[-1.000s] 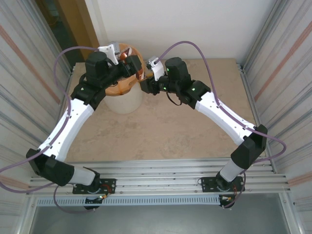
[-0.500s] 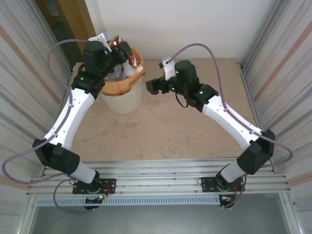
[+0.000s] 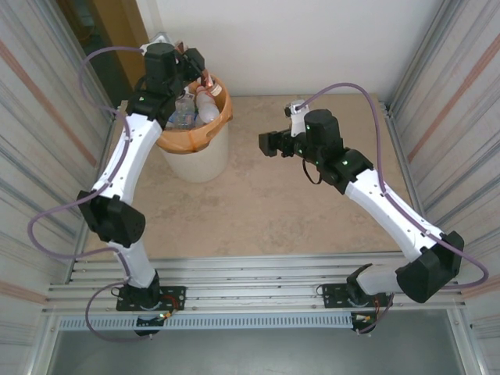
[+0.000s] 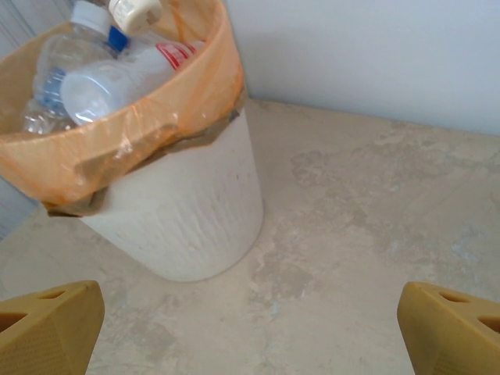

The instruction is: Put the plastic bottles in the bin

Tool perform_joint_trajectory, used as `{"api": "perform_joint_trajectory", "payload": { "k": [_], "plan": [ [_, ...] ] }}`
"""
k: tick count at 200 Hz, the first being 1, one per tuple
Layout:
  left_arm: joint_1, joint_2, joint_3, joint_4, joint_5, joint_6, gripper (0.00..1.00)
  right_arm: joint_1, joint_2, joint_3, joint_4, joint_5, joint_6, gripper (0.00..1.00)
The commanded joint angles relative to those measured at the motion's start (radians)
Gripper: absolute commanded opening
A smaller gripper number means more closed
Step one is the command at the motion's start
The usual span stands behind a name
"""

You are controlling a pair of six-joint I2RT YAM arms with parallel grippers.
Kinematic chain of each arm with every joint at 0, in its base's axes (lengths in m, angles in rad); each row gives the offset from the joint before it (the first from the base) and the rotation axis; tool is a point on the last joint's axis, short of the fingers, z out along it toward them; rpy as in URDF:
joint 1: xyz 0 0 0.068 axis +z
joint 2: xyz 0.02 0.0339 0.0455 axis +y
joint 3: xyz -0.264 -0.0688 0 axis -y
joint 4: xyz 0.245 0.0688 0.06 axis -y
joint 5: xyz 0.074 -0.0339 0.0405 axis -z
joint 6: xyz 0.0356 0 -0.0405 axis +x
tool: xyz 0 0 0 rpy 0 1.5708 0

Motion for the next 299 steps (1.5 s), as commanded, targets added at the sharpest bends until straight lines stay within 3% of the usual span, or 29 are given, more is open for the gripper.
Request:
{"api": "perform_joint_trajectory", "payload": {
  "k": [1,57,118,158,199,218,271,299],
  "plan": [
    [0.006,0.049,0.089,-0.061,-0.041,-0.002,0.43,-0.011,-0.019,-0.017,0.019,-0.001,0.028,0.95],
    [0.006,0.151,0.178,-0.14,-0.07,0.015,0.47,-0.011,-0.002,-0.042,0.045,-0.03,0.043,0.93],
    [0.005,0.137,0.134,-0.172,-0.121,0.052,0.55,-0.012,0.0,-0.052,0.065,-0.038,0.052,0.93],
    [0.008,0.118,0.109,-0.163,-0.138,0.066,0.68,-0.011,-0.004,-0.054,0.073,-0.045,0.059,0.93],
    [0.007,0.097,0.074,-0.155,-0.149,0.06,0.69,-0.009,-0.012,-0.055,0.072,-0.041,0.059,0.93],
    [0.008,0.076,0.048,-0.158,-0.165,0.049,0.81,-0.008,-0.017,-0.055,0.072,-0.037,0.059,0.93],
    [0.012,-0.009,-0.031,-0.12,-0.194,0.052,0.97,-0.005,-0.032,-0.066,0.069,-0.03,0.057,0.93],
    [0.013,-0.055,-0.054,-0.11,-0.184,0.064,0.97,-0.004,-0.044,-0.069,0.067,-0.023,0.057,0.93]
  ]
}}
